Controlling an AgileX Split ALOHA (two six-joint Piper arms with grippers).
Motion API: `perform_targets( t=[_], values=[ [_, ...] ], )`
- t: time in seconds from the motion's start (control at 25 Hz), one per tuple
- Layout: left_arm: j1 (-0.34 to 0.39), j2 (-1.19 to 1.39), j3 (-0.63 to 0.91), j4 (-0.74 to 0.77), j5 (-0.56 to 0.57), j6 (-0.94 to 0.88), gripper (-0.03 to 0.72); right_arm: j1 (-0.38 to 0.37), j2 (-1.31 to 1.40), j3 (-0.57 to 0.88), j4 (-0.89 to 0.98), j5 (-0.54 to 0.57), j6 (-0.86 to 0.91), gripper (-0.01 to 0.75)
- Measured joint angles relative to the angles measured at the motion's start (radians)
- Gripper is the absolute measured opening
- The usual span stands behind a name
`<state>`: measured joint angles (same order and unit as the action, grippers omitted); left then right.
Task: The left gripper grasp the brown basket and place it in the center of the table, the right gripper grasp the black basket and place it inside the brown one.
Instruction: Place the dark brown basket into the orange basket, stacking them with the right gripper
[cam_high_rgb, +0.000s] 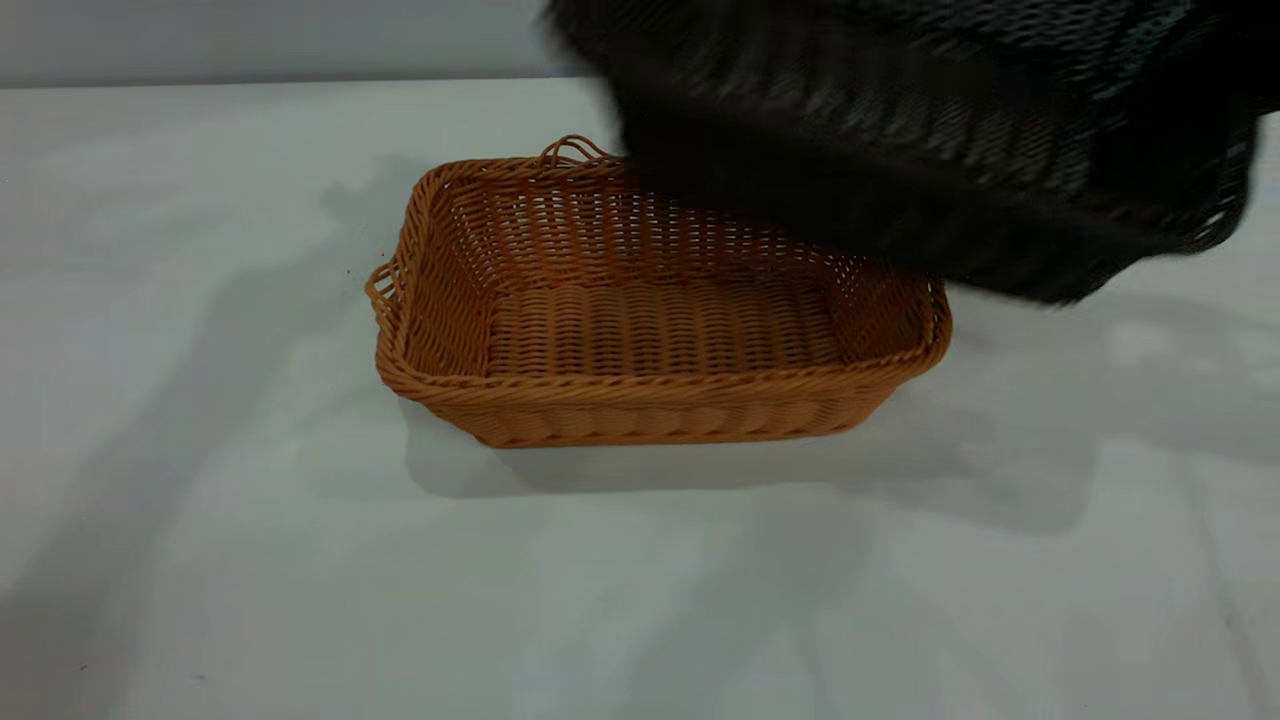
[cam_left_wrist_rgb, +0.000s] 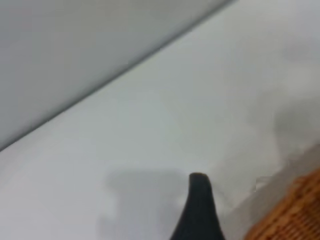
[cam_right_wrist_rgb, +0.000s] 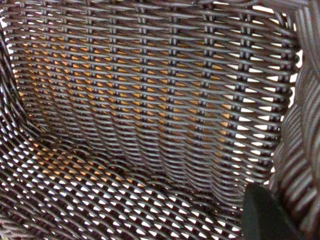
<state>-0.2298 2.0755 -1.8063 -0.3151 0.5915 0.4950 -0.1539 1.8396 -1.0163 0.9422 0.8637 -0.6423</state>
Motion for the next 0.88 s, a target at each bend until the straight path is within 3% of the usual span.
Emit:
perform_targets(
  t=[0.16, 0.36, 0.52, 0.88],
  values=[
    [0.014, 0.002, 0.000, 0.000, 0.014, -0.007, 0.535, 0.151, 0.000, -0.072, -0.096, 0.001, 0.119, 0.080],
    [0.014, 0.003, 0.000, 0.000, 0.024, -0.007, 0.535, 0.272, 0.051, -0.165, -0.181, -0.003, 0.221, 0.080],
    [0.014, 0.003, 0.000, 0.000, 0.030, -0.007, 0.535, 0.316, 0.161, -0.231, -0.199, -0.002, 0.222, 0.080],
    [0.014, 0.003, 0.000, 0.000, 0.049, -0.007, 0.535, 0.323, 0.301, -0.325, -0.191, 0.008, 0.226, 0.080]
  ],
)
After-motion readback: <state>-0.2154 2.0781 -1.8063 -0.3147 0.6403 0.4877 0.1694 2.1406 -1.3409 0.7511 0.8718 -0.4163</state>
